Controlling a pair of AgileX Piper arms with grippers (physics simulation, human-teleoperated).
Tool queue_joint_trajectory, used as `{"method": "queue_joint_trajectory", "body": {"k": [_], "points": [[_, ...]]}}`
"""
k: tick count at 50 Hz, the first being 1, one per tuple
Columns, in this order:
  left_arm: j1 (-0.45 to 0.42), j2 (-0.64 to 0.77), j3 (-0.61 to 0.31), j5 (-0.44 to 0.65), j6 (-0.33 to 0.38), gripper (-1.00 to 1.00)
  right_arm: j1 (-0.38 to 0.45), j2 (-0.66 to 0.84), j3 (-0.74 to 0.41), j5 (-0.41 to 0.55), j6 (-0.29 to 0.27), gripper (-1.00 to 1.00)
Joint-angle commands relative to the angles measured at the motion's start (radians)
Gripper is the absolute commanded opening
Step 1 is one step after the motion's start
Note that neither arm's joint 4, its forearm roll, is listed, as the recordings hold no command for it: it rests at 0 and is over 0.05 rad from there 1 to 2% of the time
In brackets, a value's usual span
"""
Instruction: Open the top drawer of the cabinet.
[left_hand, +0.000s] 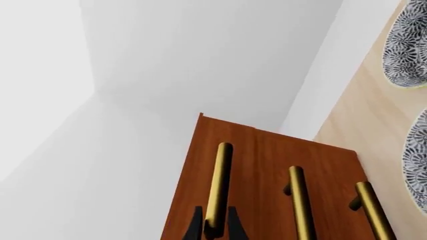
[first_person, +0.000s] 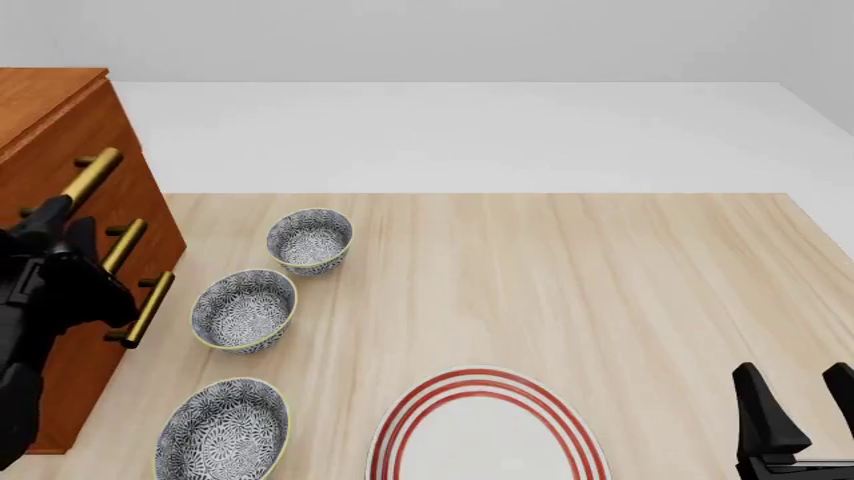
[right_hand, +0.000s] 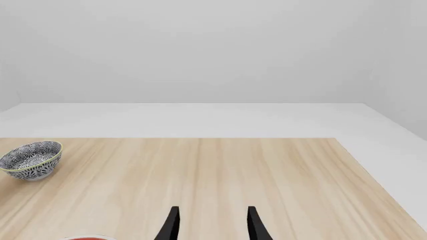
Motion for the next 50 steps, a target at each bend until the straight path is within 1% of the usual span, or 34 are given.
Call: {"method": "queue_joint_trajectory", "body": {"k": [1,20,50], "points": [[-0.012,-0.033,-0.008,0.012,0.021,-1.0,0.0,0.0,0.0,0.0,0.0,1.0],[-0.052,-0.058,0.016,0.019,0.038,-1.0,0.0,0.0,0.0,0.0,0.0,1.0],[-0.1,-0.082,0.022,0.03,0.051,-1.0,0.0,0.0,0.0,0.0,0.0,1.0]]}}
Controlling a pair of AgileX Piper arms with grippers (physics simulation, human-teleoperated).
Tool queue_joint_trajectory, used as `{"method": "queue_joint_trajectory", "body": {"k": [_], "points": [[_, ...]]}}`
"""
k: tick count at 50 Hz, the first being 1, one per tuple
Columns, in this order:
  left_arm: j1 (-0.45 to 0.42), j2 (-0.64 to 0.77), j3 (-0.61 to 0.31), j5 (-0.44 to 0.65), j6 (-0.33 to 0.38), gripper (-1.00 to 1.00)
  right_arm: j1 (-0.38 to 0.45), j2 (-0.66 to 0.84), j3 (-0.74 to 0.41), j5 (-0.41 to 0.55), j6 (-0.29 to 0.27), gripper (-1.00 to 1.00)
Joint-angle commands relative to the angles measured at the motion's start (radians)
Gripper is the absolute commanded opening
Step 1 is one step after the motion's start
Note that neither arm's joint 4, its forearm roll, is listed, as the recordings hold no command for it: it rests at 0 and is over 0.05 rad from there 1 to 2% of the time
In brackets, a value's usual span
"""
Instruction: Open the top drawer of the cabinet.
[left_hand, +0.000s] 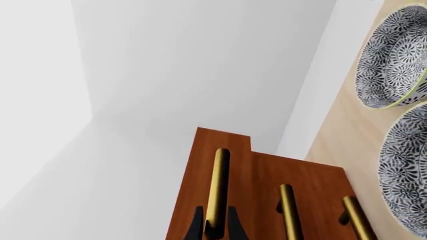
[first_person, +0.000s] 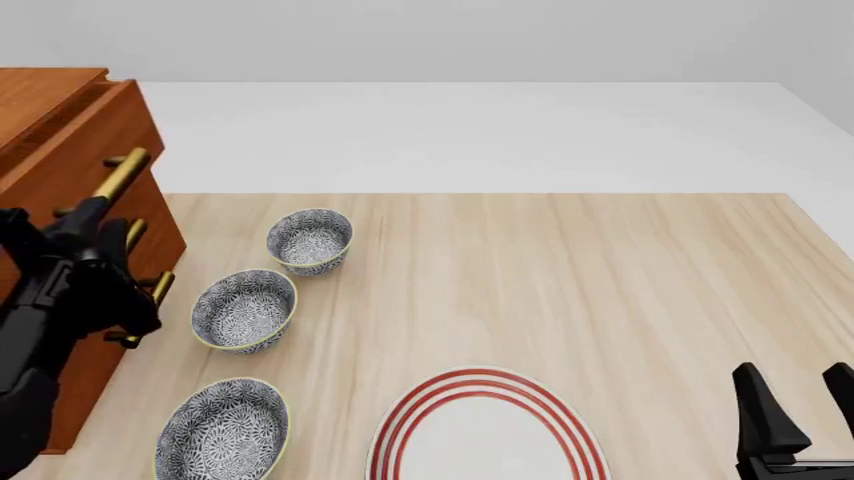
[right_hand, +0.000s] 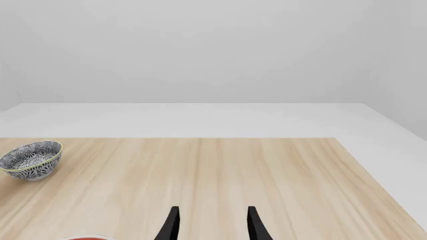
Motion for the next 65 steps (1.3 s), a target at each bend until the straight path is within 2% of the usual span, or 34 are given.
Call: {"method": "queue_joint_trajectory", "body": {"k": [1,65], "points": [[-0.001,-0.043,0.016,-0.02,0.014,-1.0,0.0,0.0,0.0,0.0,0.0,1.0],[-0.036,-0.085,0.016,0.001,0.019,-1.0,0.0,0.0,0.0,0.0,0.0,1.0]]}}
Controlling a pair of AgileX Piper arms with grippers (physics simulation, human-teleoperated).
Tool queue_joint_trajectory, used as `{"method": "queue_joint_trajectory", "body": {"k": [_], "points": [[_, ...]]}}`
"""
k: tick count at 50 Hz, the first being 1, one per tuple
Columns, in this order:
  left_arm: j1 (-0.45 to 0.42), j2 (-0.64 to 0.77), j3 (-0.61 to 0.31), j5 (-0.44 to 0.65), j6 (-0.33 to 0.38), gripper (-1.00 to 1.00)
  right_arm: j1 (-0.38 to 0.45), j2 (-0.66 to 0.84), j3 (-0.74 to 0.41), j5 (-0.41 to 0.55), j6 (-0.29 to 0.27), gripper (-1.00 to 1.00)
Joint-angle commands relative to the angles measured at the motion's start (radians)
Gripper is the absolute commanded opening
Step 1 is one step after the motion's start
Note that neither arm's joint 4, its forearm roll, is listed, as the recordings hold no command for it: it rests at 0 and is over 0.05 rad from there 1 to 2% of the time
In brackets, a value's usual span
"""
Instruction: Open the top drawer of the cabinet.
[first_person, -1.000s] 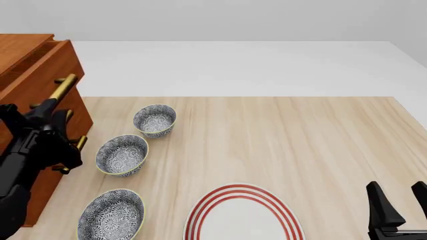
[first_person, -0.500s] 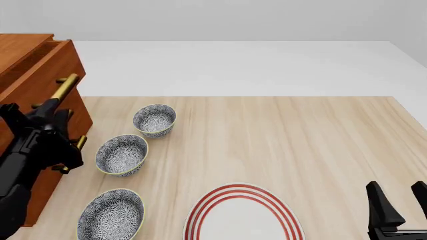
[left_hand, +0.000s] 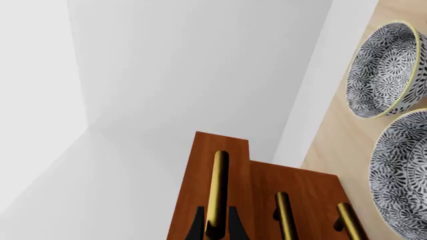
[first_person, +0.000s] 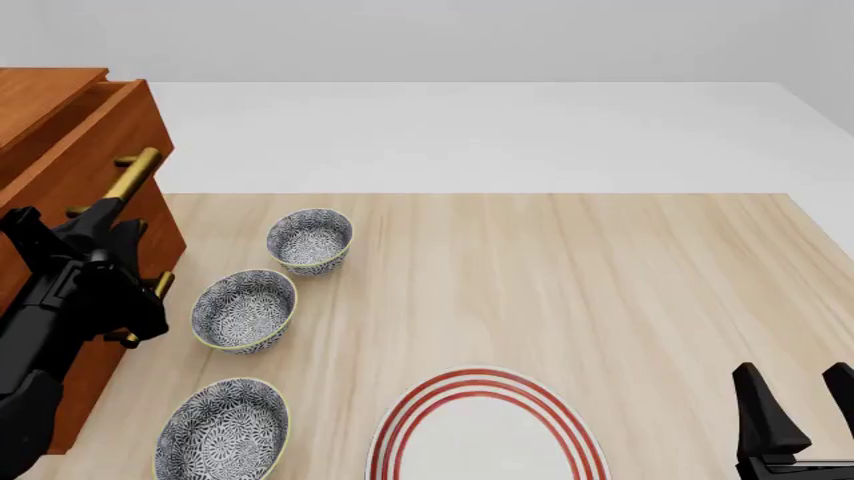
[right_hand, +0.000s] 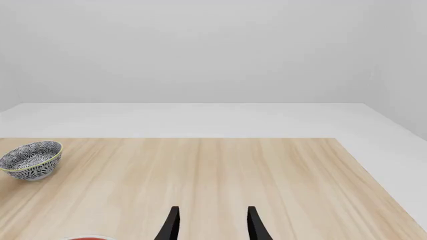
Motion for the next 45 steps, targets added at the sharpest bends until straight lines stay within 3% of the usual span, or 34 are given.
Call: {"method": "queue_joint_trajectory", "body": {"k": [1,11,12,24,36,45], "points": [[0.006,-0.062,0.02,-0.037,0.017,-1.0,0.0,0.0,0.0,0.0,0.0,1.0],[-0.006,-0.076,0.013,-0.028,0.007,-1.0,0.0,0.0,0.0,0.0,0.0,1.0],[-0.012,-0.083,0.015,-0.032,0.014,1.0,0.0,0.0,0.0,0.0,0.0,1.0],[-0.035,-0.26,0.037,0.07,0.046,1.0,0.0,0.0,0.0,0.0,0.0,1.0],[-0.089,-0.593,0.001,0.376,0.023,1.0,0.0,0.0,0.0,0.0,0.0,1.0],[-0.112,-0.664,-0.025,0.453,0.001,1.0,0.0,0.0,0.0,0.0,0.0,1.0]]}}
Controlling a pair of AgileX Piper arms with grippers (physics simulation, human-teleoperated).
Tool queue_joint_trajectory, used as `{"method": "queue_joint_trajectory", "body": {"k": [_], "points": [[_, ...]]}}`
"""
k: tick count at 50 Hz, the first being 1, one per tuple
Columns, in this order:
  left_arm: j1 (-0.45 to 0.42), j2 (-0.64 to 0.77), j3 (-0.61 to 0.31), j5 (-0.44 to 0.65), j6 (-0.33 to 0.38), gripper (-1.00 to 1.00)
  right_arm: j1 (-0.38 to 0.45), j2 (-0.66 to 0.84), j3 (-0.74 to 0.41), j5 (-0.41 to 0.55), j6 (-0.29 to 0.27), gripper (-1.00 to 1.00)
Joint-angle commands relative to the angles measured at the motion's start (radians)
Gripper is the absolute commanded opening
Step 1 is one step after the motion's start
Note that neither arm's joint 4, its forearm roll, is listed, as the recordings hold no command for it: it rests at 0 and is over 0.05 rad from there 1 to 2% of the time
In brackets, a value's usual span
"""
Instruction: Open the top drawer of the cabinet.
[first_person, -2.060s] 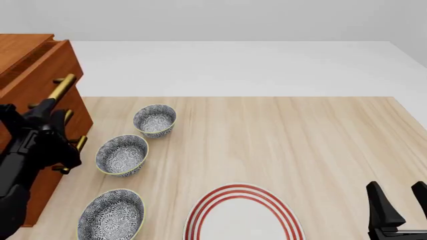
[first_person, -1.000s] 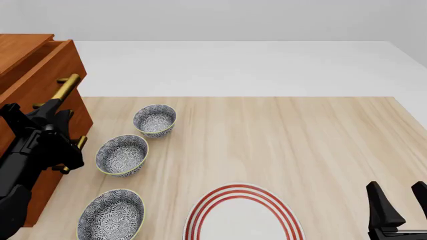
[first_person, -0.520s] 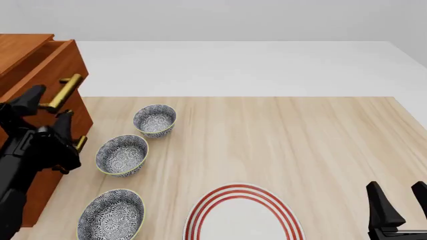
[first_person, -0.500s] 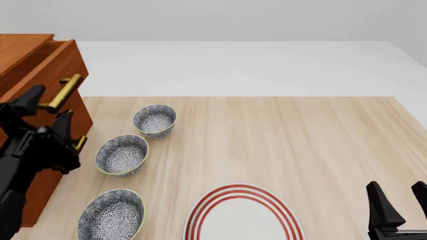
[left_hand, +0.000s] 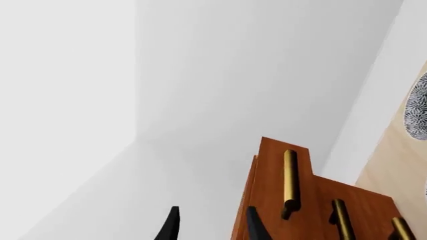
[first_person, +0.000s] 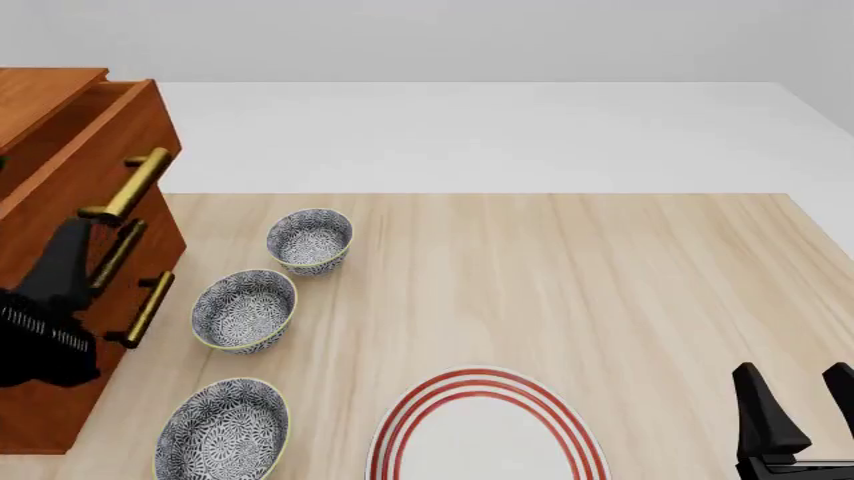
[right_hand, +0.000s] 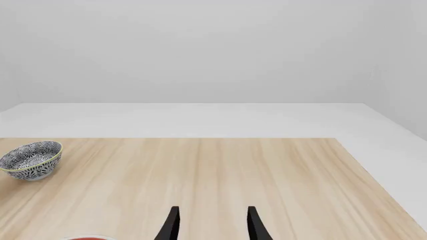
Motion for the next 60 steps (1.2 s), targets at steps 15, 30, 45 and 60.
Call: {"method": "queue_joint_trajectory", "body": {"k": [15,30,45,60], "points": [[-0.03,-0.142,-0.174,0.222,-0.206,1.0,0.0,0.0,0.0,0.0,0.0,1.0],[0.033,-0.118,-0.463,0.496,-0.637,1.0,0.0,0.0,0.0,0.0,0.0,1.0],[0.094,-0.065,-0.721,0.927,-1.029,1.0,0.0,0.0,0.0,0.0,0.0,1.0],[0.095,0.016,-0.912,1.158,-1.286,1.0,0.0,0.0,0.0,0.0,0.0,1.0]]}}
